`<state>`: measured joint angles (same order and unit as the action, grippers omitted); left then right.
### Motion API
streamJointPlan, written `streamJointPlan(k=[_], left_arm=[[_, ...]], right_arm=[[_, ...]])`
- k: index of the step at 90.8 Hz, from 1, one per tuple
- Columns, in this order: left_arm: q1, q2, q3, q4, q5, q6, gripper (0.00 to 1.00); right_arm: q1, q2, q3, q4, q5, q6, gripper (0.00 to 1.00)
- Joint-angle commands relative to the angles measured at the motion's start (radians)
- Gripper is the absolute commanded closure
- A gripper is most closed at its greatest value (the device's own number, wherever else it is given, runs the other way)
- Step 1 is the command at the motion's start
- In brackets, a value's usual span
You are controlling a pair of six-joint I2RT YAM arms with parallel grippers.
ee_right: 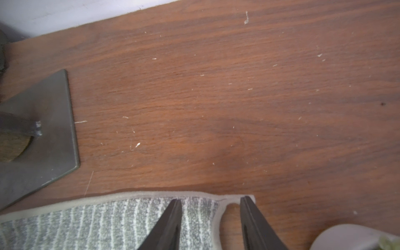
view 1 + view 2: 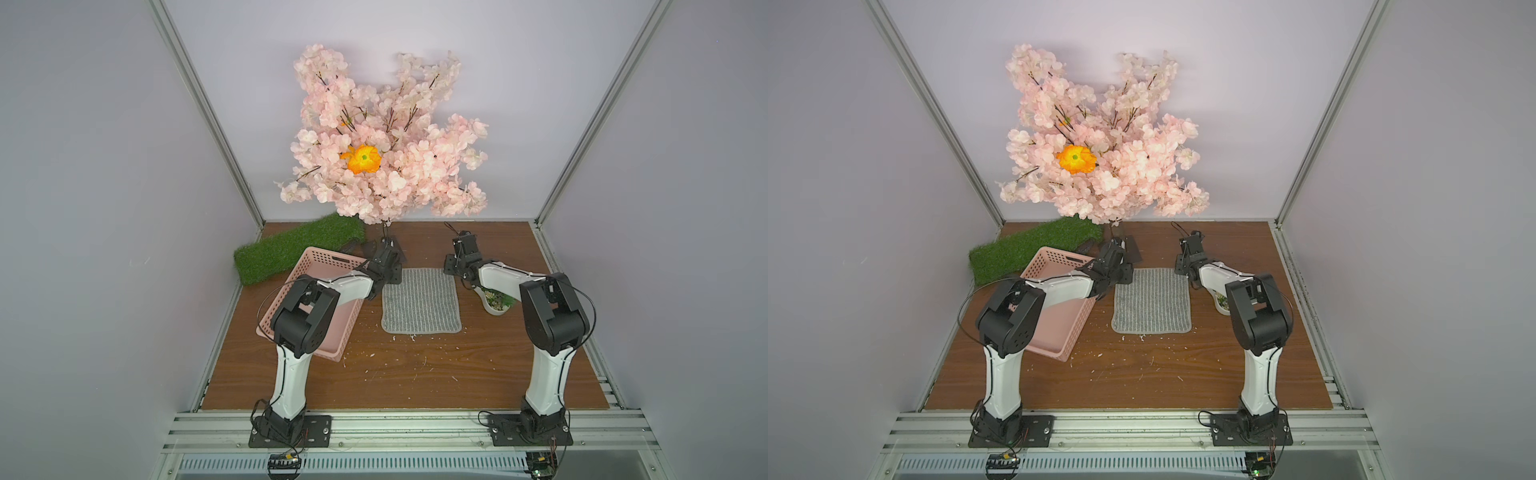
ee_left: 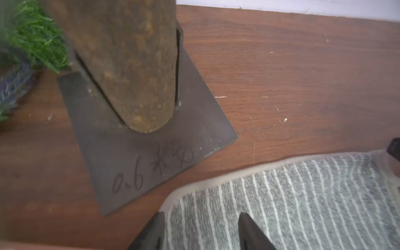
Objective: Fold the square dishcloth
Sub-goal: Fold the cleaning item at the center of the board.
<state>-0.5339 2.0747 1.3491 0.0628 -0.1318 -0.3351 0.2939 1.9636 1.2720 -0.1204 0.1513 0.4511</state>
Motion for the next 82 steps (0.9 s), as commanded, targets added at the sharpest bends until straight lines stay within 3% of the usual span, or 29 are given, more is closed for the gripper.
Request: streamJointPlan(k=[1, 31, 42, 82], left_arm=[[0.034, 0.049, 0.058, -0.08, -0.01, 0.053, 0.41], [0.046, 0.1, 0.123, -0.187, -0.009, 0.1, 0.43], [0.048, 0.112, 0.159, -0.198, -0.007, 0.114, 0.49], [0.056, 0.159, 0.22, -0.204, 0.045, 0.13, 0.57]], right_arm=[[-0.004, 0.025, 0.023, -0.01, -0.009, -0.015, 0.54], [-0.004, 0.036, 0.042, -0.028, -0.006, -0.023, 0.53], [-0.004, 0.039, 0.049, -0.029, -0.007, -0.023, 0.54], [-0.004, 0.083, 0.077, -0.048, -0.016, -0.023, 0.53]])
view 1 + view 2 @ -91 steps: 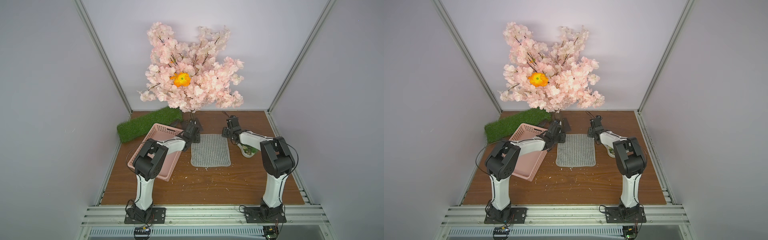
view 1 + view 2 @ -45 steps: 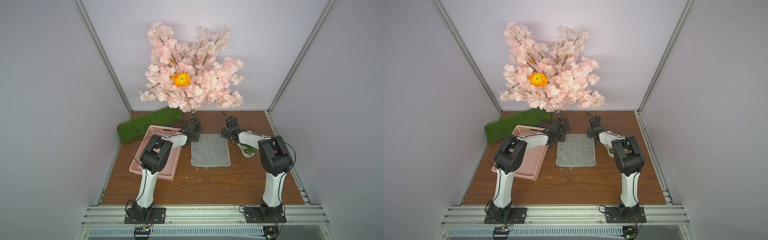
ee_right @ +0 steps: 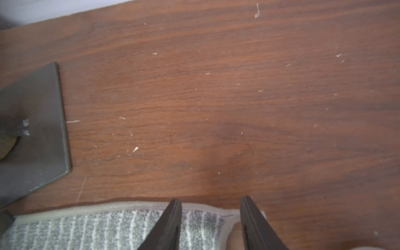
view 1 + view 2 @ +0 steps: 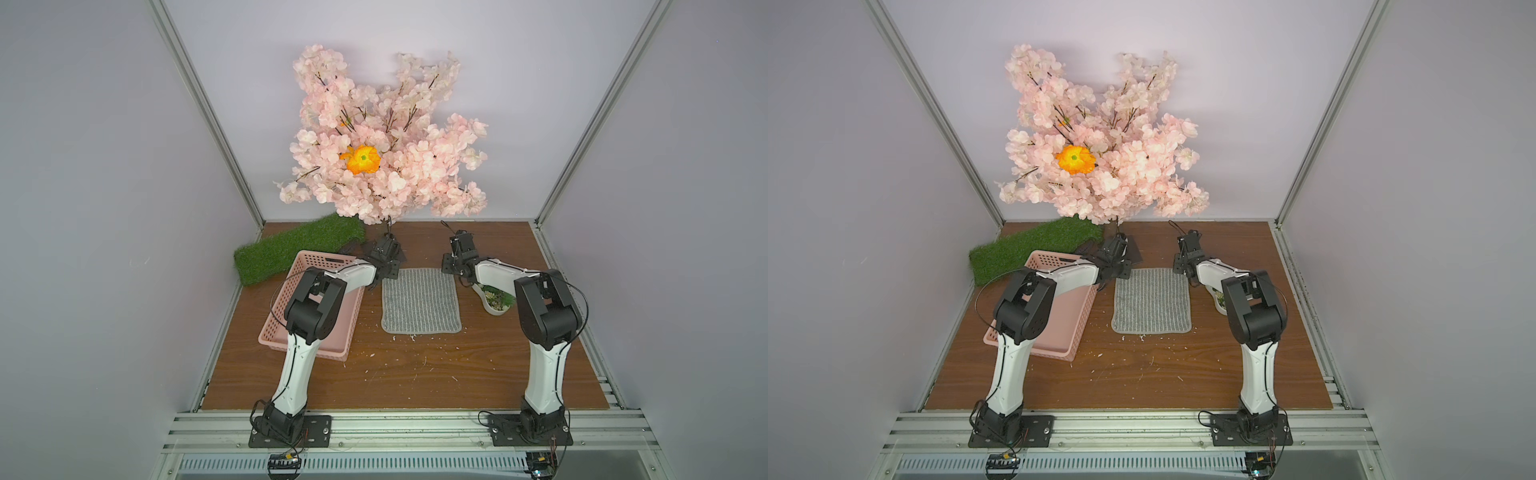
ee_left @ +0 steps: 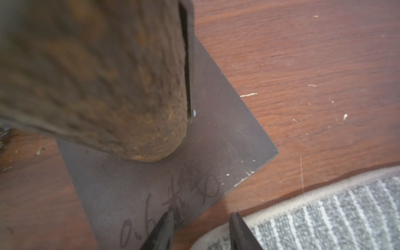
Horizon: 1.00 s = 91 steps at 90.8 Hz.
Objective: Fold the square dishcloth
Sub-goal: Fold the cleaning item at the center of the board.
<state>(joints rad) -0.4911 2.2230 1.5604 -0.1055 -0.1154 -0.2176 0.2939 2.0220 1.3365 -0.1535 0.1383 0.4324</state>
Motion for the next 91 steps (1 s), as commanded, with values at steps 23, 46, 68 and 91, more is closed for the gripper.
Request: streamJointPlan(k=[23, 46, 68, 91], left_arm=[[0.014, -0.009, -0.026, -0.035, 0.073, 0.02, 0.67], [0.013, -0.032, -0.055, -0.028, 0.095, 0.015, 0.94], [0.013, -0.05, -0.071, -0.025, 0.112, 0.017, 1.0], [0.014, -0.09, -0.071, -0.064, 0.142, 0.021, 0.72]], right_arm=[[-0.004, 0.009, 0.012, -0.054, 0.054, -0.007, 0.5], [-0.004, 0.006, -0.009, -0.054, 0.063, 0.003, 0.48], [-0.004, 0.017, -0.023, -0.036, 0.033, 0.006, 0.5], [-0.004, -0.006, -0.041, -0.033, 0.015, 0.003, 0.51]])
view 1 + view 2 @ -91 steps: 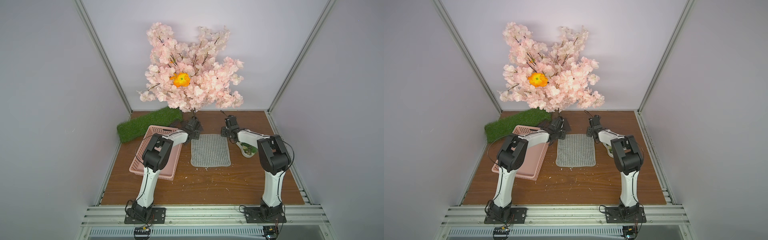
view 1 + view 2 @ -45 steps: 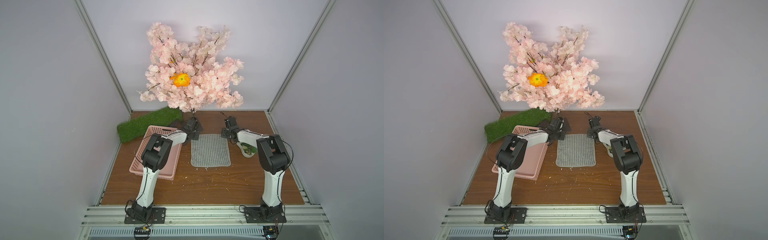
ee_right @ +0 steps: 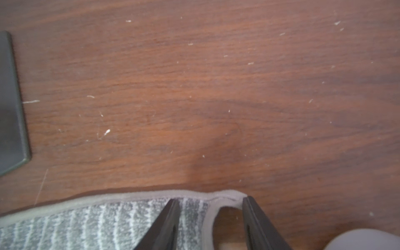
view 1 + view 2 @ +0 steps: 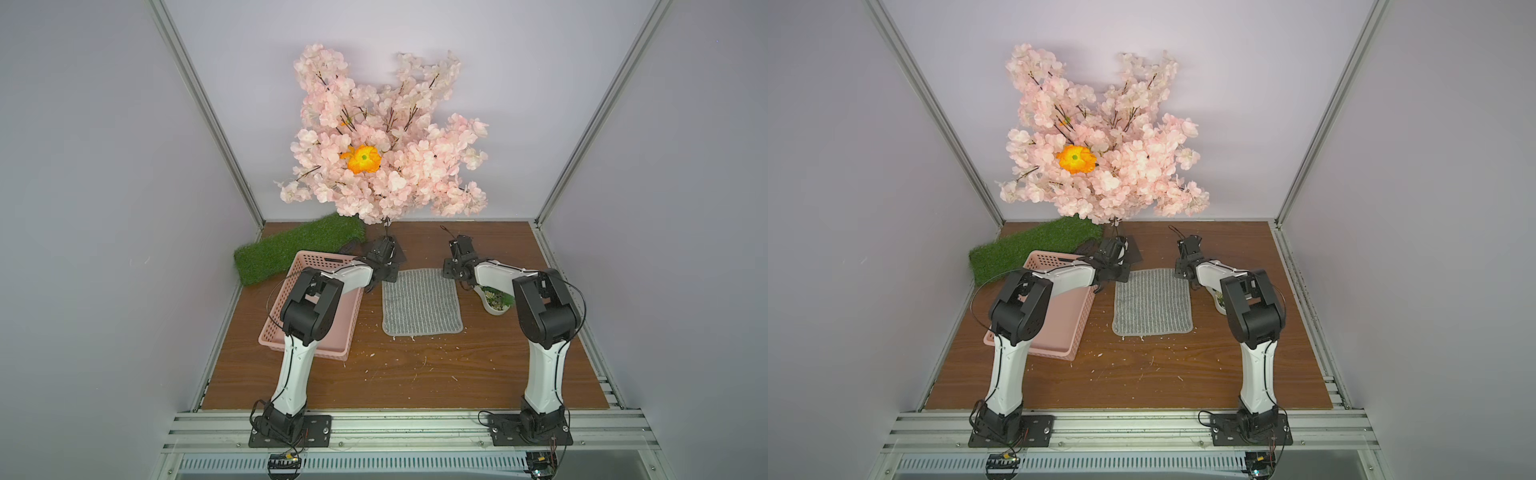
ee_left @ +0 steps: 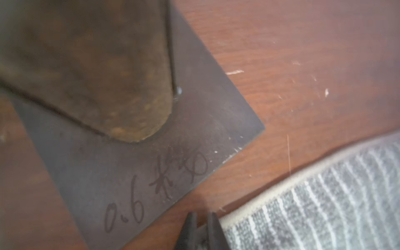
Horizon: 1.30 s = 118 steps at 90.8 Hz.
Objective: Fold the square dishcloth
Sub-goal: Fold the cleaning item at the center of the board.
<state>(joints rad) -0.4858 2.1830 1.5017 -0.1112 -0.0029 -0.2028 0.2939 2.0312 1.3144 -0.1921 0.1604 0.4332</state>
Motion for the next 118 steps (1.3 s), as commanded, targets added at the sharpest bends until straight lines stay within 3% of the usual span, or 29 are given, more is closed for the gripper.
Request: streamJointPlan(k=[1, 16, 34, 50, 59, 96, 104, 118], left_arm=[[0.008, -0.053, -0.012, -0.061, 0.03, 0.006, 0.72], [0.008, -0.09, -0.066, -0.08, 0.038, -0.005, 0.65], [0.007, -0.1, -0.074, -0.083, -0.015, -0.002, 0.49], [0.007, -0.083, -0.06, -0.103, -0.042, 0.003, 0.48], [0.007, -0.067, -0.06, -0.105, -0.043, 0.004, 0.52], [0.007, -0.013, -0.037, -0.095, -0.045, 0.024, 0.94], [0.007, -0.019, -0.043, -0.082, -0.034, 0.026, 0.99], [0.008, -0.048, -0.075, -0.009, 0.014, 0.042, 1.0]], right_arm=[[-0.004, -0.016, -0.02, 0.004, -0.006, 0.002, 0.51], [-0.004, -0.034, -0.035, 0.009, -0.009, -0.001, 0.51], [-0.004, -0.02, -0.031, 0.016, -0.019, -0.005, 0.51], [-0.004, -0.014, -0.03, 0.016, -0.023, -0.003, 0.51], [-0.004, -0.013, -0.028, 0.018, -0.029, -0.004, 0.51], [-0.004, 0.007, -0.028, 0.025, -0.056, -0.003, 0.56], [-0.004, 0.014, -0.027, 0.035, -0.061, -0.006, 0.59], [-0.004, 0.023, -0.006, 0.045, -0.062, -0.024, 0.74]])
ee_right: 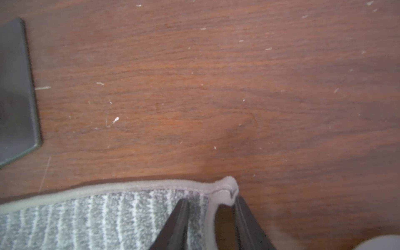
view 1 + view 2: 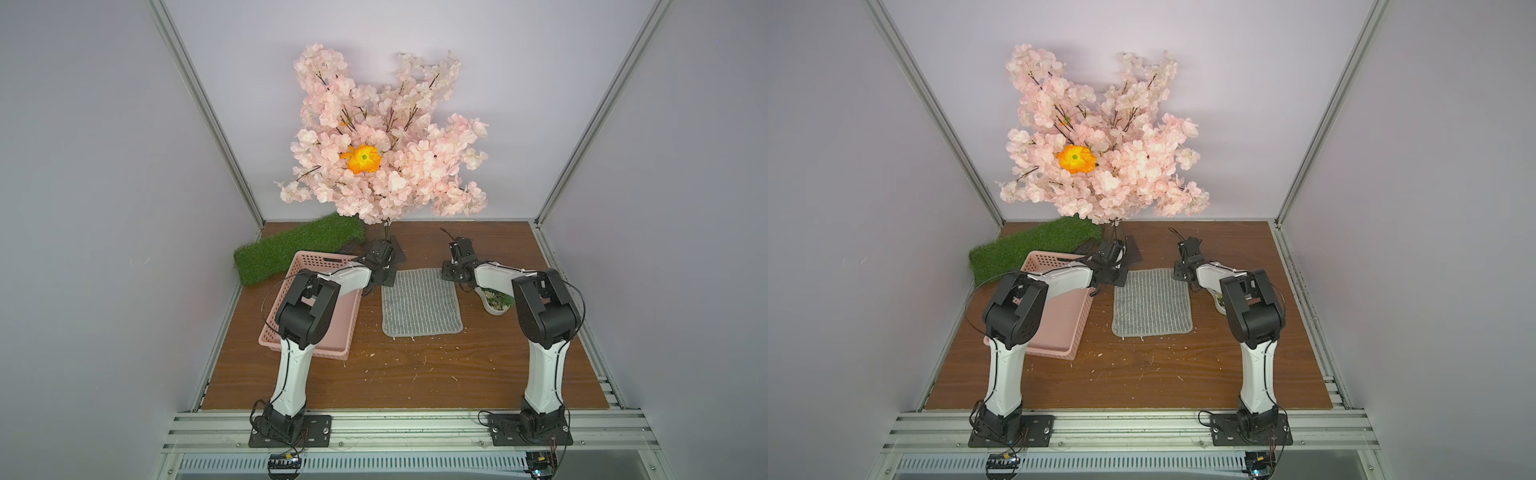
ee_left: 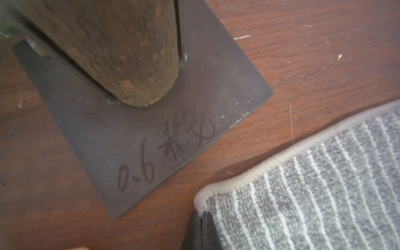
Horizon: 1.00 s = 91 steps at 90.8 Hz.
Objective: Fold the square dishcloth
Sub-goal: Fold the cleaning item at the center of the board.
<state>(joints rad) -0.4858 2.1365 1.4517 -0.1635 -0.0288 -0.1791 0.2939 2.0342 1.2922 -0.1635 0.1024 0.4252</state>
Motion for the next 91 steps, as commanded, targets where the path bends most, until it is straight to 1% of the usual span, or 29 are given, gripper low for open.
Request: streamJointPlan(k=[1, 15, 26, 43, 59, 72, 91], left_arm=[[0.008, -0.005, -0.028, 0.049, 0.046, 0.02, 1.0], [0.007, -0.053, -0.092, 0.175, 0.089, 0.034, 1.0], [0.008, -0.085, -0.132, 0.261, 0.105, 0.045, 1.0], [0.007, -0.131, -0.187, 0.375, 0.102, 0.059, 1.0], [0.008, -0.163, -0.238, 0.472, 0.089, 0.072, 1.0], [0.007, -0.189, -0.293, 0.552, 0.095, 0.089, 1.0], [0.008, -0.25, -0.415, 0.676, 0.121, 0.1, 1.0]], right_arm=[[-0.004, 0.02, 0.018, 0.018, -0.002, -0.019, 0.76], [-0.004, 0.004, 0.017, 0.047, 0.016, -0.047, 0.91], [-0.005, -0.017, 0.007, 0.072, 0.046, -0.069, 0.98], [-0.007, -0.056, -0.006, 0.094, 0.102, -0.089, 0.99], [-0.016, -0.082, -0.024, 0.114, 0.131, -0.091, 1.0], [-0.019, -0.109, -0.066, 0.149, 0.132, -0.091, 1.0], [-0.019, -0.191, -0.191, 0.265, 0.096, -0.08, 0.99]])
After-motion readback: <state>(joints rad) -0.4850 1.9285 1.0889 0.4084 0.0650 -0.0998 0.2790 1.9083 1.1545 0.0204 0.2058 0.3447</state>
